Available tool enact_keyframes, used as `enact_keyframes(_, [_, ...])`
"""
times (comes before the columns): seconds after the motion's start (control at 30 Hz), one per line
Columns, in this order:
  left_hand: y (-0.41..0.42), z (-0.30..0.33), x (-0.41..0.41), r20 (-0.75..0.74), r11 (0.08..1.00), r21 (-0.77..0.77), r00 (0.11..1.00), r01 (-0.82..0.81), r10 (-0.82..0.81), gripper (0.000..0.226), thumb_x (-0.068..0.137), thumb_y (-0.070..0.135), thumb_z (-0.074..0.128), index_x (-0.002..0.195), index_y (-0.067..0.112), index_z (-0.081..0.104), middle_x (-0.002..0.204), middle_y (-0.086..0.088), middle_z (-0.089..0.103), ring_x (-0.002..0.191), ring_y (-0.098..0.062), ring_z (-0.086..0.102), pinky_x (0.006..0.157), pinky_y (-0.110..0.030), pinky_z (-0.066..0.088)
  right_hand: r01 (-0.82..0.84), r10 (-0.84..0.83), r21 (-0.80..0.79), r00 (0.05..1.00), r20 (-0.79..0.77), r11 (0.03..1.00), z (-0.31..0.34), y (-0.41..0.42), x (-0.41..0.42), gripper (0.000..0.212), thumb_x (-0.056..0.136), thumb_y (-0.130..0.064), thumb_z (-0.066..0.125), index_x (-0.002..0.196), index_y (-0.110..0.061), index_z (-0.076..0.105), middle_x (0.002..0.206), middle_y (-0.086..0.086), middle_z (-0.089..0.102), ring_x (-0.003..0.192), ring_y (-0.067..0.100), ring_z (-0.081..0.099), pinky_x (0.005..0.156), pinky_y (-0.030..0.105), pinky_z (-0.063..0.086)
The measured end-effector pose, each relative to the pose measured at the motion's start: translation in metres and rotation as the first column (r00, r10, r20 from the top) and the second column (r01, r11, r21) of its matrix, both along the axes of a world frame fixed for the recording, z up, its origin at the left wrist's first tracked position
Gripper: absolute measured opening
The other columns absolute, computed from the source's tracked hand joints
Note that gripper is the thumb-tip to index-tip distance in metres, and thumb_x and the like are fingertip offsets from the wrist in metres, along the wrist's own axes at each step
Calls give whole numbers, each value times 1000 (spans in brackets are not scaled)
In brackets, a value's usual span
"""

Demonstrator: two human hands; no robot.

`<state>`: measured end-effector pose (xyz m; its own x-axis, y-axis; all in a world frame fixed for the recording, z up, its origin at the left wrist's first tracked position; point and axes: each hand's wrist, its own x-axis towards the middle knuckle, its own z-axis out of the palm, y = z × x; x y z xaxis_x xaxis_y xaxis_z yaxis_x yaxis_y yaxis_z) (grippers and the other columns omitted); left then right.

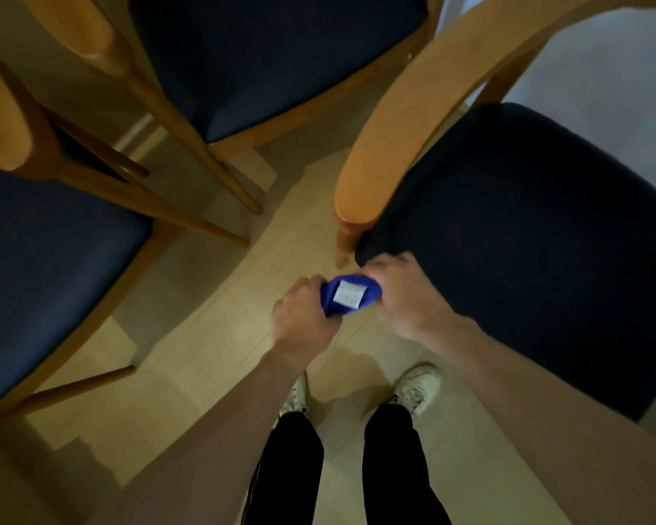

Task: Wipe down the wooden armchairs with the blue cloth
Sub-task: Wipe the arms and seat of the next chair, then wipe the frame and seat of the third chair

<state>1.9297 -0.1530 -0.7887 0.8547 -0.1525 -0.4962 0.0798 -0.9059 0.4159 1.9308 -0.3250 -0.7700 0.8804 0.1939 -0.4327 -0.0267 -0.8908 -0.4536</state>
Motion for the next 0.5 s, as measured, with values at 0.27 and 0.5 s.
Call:
enact_keyframes(0.27, [50,52,3,37,954,-295,997,-51,64,38,64,27,81,93,23,57,93,9,46,85,-14,50,72,-24,39,162,-174,305,985,12,939,63,19,-34,57,80,4,57,130,-23,59,126,-11,56,114,14,45,99,10,30])
enact_keyframes(0.5, [59,191,75,160,811,-567,985,145,-64,40,61,29,74,99,25,61,98,6,55,84,-11,57,73,-28,47,87,-160,452,979,125,888,191,-2,8,48,85,-39,67,131,-44,55,120,-23,55,115,4,52,93,22,44])
